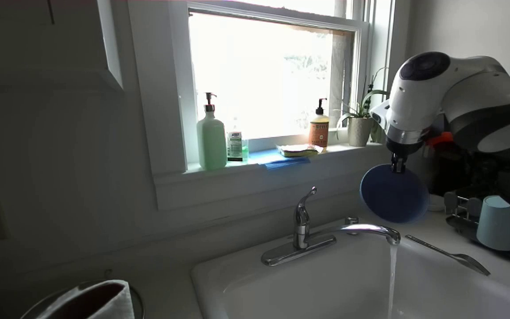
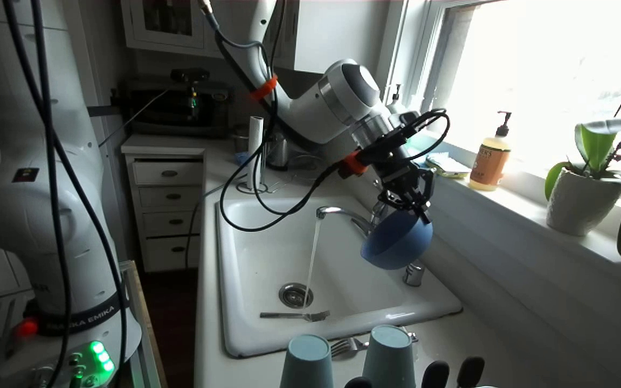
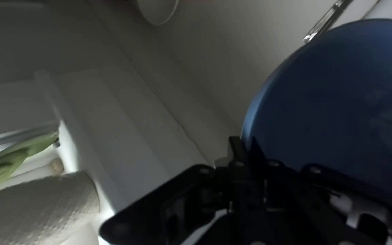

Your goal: Put the blue bowl under the running water, pour the water in the sink, put the blue bowl under the running water again, pour the water in the sink and then put the bowl back on the counter

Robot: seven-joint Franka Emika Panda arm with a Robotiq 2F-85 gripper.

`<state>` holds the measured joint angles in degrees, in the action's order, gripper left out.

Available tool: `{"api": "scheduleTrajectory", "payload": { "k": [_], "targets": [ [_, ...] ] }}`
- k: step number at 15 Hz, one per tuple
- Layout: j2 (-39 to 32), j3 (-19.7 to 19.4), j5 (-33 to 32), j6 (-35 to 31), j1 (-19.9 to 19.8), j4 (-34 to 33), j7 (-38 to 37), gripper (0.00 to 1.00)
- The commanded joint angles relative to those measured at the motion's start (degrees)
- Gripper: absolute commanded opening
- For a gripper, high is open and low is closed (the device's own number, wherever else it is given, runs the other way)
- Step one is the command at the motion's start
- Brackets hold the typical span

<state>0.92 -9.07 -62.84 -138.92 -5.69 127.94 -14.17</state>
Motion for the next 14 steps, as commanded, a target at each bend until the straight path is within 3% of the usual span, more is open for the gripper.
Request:
{"api": "scheduleTrajectory", "payload": {
  "k": [1,5,14],
  "targets": [
    [-4.8,-0.1,14.1,4.2,-1.6,-6.4,10.1,0.01],
    [-8.5,-0.5,26.5,8.8,-3.5,-11.9,16.7,0.01],
    [-16.7,-2.5,42.9,15.4,-8.0,-22.8,24.2,0.01]
  ]
}}
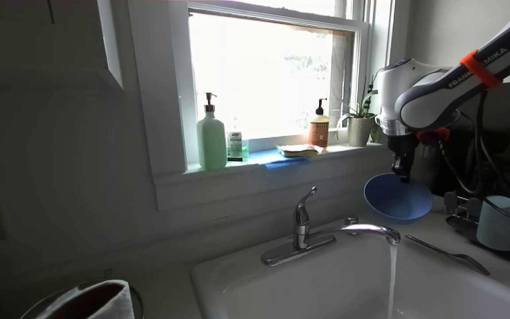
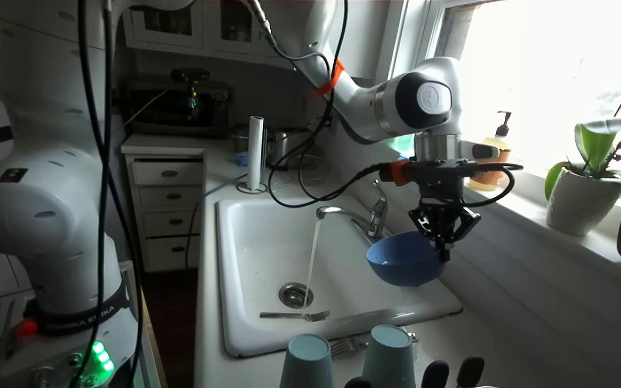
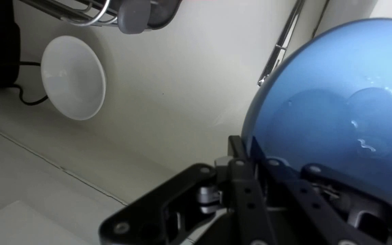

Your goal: Put the blue bowl under the running water, pour the water in the sink, put the blue bowl under the running water again, pour the water in the sink and then put the bowl back on the counter

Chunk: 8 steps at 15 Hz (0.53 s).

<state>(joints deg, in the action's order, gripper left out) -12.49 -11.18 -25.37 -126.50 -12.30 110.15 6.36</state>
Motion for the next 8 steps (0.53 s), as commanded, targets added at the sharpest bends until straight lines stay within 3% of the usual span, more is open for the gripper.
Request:
{"api": "scheduleTrajectory", "payload": {
  "k": [1,8],
  "targets": [
    [-4.2,-0.5,7.2,3.9,-2.1,-6.1,4.9,0.01],
    [-9.1,-1.3,13.5,6.2,-6.0,-12.0,8.0,0.01]
  ]
}}
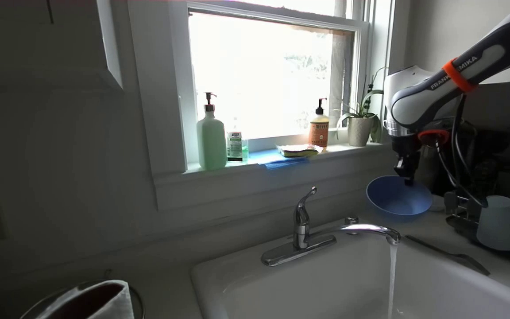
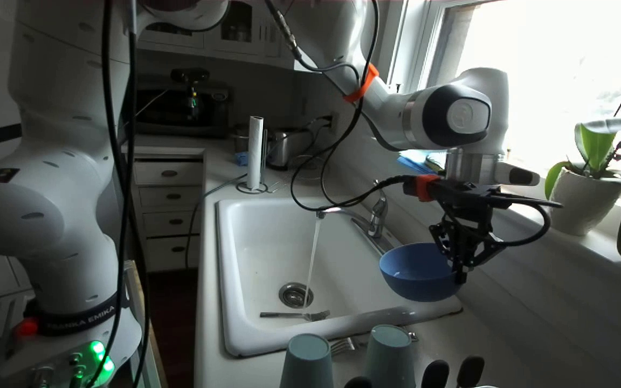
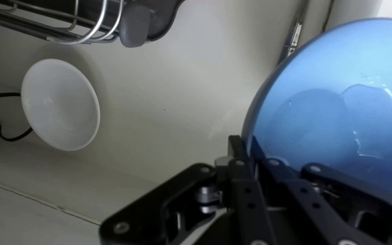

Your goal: Put the blue bowl under the running water, pour the water in the sink, put the blue bowl under the running water again, pour the water in the sink and then put the bowl back on the counter

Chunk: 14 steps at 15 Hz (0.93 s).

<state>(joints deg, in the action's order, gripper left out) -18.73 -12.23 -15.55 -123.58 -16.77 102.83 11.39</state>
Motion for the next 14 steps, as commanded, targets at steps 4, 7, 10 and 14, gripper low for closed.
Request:
{"api": "scheduleTrajectory", "payload": {
  "k": [4,7,10,14],
  "targets": [
    [-6.3,-0.8,5.4,6.5,-3.9,-8.8,4.7,0.01],
    [-8.9,-1.0,7.1,7.9,-6.3,-12.2,5.9,0.01],
    [-11.2,-0.5,9.6,8.4,-8.7,-15.2,7.3,0.01],
    [-14.2,-0.4,11.6,7.7,-10.1,-18.1,6.5,0.01]
  ]
}}
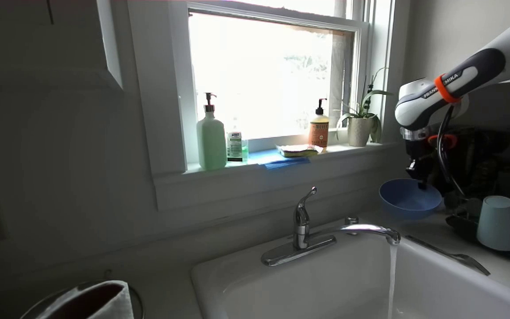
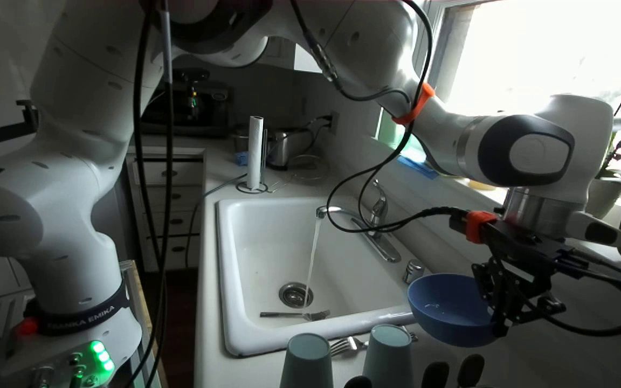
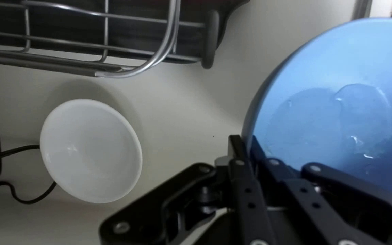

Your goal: Put the blue bowl under the running water, pour the water in the sink, put the blue bowl under the running water again, pour the water in the sink and then put the bowl back on the counter

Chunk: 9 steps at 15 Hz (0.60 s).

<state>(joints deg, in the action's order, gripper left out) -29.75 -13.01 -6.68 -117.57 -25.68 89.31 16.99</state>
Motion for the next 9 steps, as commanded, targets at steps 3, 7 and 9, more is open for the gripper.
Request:
{"api": "scheduleTrajectory", "payload": {
  "k": [3,7,9],
  "targets": [
    [-5.1,0.4,2.9,1.3,-1.2,-5.9,0.0,0.01],
    [-7.5,0.4,3.0,0.7,-1.2,-7.7,-1.2,0.01],
    [-8.2,0.5,2.9,0.7,-1.2,-8.3,-1.6,0.01]
  ]
}}
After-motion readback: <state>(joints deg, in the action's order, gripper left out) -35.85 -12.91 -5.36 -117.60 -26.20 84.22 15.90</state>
